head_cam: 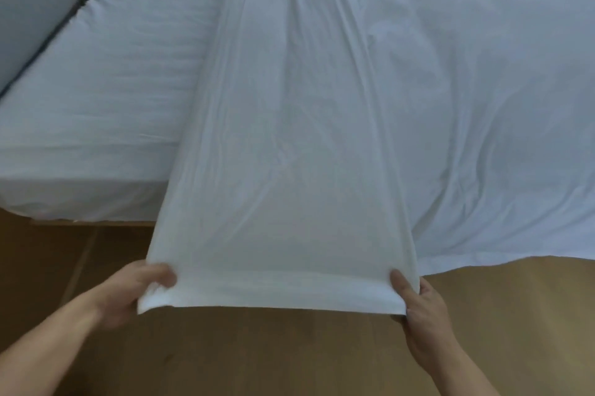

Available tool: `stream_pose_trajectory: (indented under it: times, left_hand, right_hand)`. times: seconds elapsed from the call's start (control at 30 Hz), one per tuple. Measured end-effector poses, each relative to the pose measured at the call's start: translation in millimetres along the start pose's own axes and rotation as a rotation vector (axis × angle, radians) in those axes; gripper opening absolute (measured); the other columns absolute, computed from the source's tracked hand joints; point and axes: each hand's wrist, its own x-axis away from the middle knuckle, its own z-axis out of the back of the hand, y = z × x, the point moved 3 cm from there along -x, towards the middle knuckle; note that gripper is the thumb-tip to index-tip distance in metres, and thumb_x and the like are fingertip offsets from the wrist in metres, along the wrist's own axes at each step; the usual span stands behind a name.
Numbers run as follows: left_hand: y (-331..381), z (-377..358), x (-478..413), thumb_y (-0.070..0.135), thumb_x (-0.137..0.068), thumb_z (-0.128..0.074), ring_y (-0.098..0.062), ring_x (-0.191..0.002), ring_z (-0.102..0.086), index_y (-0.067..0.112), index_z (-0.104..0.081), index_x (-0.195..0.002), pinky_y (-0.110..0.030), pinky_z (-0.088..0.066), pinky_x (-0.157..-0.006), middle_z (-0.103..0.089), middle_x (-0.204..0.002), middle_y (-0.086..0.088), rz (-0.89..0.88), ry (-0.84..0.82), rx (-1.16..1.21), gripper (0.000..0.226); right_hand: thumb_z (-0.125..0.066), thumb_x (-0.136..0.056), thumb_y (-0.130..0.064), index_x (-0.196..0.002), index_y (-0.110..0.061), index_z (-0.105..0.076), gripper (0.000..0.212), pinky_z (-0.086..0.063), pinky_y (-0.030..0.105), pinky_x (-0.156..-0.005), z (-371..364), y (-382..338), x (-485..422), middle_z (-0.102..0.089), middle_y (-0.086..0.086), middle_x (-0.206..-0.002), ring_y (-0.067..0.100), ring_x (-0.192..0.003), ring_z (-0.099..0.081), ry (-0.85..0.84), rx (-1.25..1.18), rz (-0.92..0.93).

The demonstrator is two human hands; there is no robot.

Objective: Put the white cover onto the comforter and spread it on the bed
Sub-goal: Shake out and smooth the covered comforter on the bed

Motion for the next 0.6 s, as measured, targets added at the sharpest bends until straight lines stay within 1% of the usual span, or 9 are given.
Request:
stream_pose_trajectory:
  times: [0.07,0.17,0.23,0.3,0.4,0.43,0.5,0.57,0.6]
  left_hand:
    - [-8.7,3.3,2.3,-0.009,-0.073,-0.062,-0.043,-0.081,-0.067,-0.017,-0.060,-0.106,-0.046,-0.057,-0.072,-0.070,-0.093,-0.031,0.033,0.044,0.003,0.035]
    - [-9.0,-6.1,-1.6,-0.011,-0.076,-0.057,-0.040,-0.078,-0.066,-0.014,-0.062,-0.099,-0.039,-0.056,-0.065,-0.070,-0.093,-0.030,0.065,0.133,-0.073,0.024]
    - [-5.3,-13.1,-7.0,-0.010,-0.073,-0.056,-0.037,-0.075,-0.062,-0.013,-0.062,-0.097,-0.035,-0.049,-0.063,-0.068,-0.091,-0.027,0.073,0.184,-0.182,0.025]
    - [-0.7,-19.5,-7.8,-0.010,-0.074,-0.055,-0.032,-0.067,-0.055,-0.011,-0.060,-0.095,-0.028,-0.040,-0.056,-0.062,-0.084,-0.023,0.093,0.208,-0.256,0.021]
    - [4.7,-24.7,-7.7,-0.007,-0.077,-0.056,-0.026,-0.060,-0.049,-0.007,-0.057,-0.095,-0.023,-0.035,-0.048,-0.055,-0.078,-0.018,0.152,0.210,-0.420,0.018]
    - [8.4,-25.2,-6.2,-0.005,-0.079,-0.057,-0.027,-0.066,-0.052,-0.007,-0.057,-0.100,-0.025,-0.039,-0.051,-0.057,-0.084,-0.019,0.171,0.209,-0.492,0.021]
    - [16.5,-22.0,-7.5,0.000,-0.081,-0.062,-0.032,-0.095,-0.057,-0.004,-0.054,-0.113,-0.032,-0.046,-0.074,-0.059,-0.114,-0.021,0.156,0.211,-0.571,0.033]
    - [30.3,-16.1,-10.2,0.007,-0.079,-0.074,-0.035,-0.124,-0.050,0.002,-0.039,-0.142,-0.038,-0.041,-0.098,-0.048,-0.142,-0.019,0.059,0.224,-0.492,0.071]
    - [39.5,-13.7,-12.1,0.011,-0.077,-0.080,-0.035,-0.132,-0.046,0.008,-0.025,-0.152,-0.042,-0.038,-0.107,-0.042,-0.149,-0.016,-0.017,0.222,-0.391,0.093]
  right_hand:
    - [-0.075,-0.078,-0.036,-0.102,-0.007,-0.069,0.038,-0.044,0.035,-0.064,3.2,6.4,4.3,-0.072,0.008,-0.084,0.022,-0.071,-0.061,0.020,0.060,-0.004]
    - [-0.071,-0.090,-0.021,-0.094,-0.005,-0.069,0.016,-0.043,0.026,-0.054,1.8,15.1,-4.4,-0.068,0.003,-0.072,0.011,-0.055,-0.058,0.101,0.143,0.002]
    - [-0.072,-0.090,-0.019,-0.091,-0.006,-0.071,0.013,-0.047,0.032,-0.060,1.4,17.9,-15.9,-0.072,0.009,-0.078,0.018,-0.063,-0.063,0.136,0.227,0.033]
    - [-0.072,-0.090,-0.022,-0.087,-0.008,-0.070,0.014,-0.048,0.037,-0.066,4.2,18.6,-22.5,-0.072,0.014,-0.082,0.026,-0.069,-0.063,0.154,0.316,0.061]
    - [-0.070,-0.091,-0.025,-0.083,-0.006,-0.068,0.020,-0.047,0.041,-0.066,8.0,18.8,-27.0,-0.067,0.012,-0.074,0.028,-0.064,-0.058,0.173,0.463,0.057]
    - [-0.069,-0.092,-0.024,-0.084,-0.006,-0.068,0.020,-0.049,0.041,-0.067,8.4,17.0,-27.7,-0.067,0.010,-0.073,0.027,-0.064,-0.059,0.176,0.509,0.045]
    - [-0.067,-0.092,-0.022,-0.092,-0.006,-0.068,0.017,-0.053,0.043,-0.072,5.7,10.8,-29.4,-0.068,0.006,-0.079,0.026,-0.070,-0.064,0.161,0.608,0.007]
    - [-0.070,-0.088,-0.026,-0.106,-0.010,-0.064,0.025,-0.052,0.041,-0.078,-3.6,0.1,-32.4,-0.067,-0.001,-0.093,0.023,-0.086,-0.064,0.101,0.666,-0.019]
    - [-0.074,-0.086,-0.031,-0.117,-0.015,-0.060,0.038,-0.050,0.040,-0.083,-10.4,-8.2,-34.3,-0.065,-0.003,-0.102,0.024,-0.095,-0.063,0.069,0.654,-0.011]
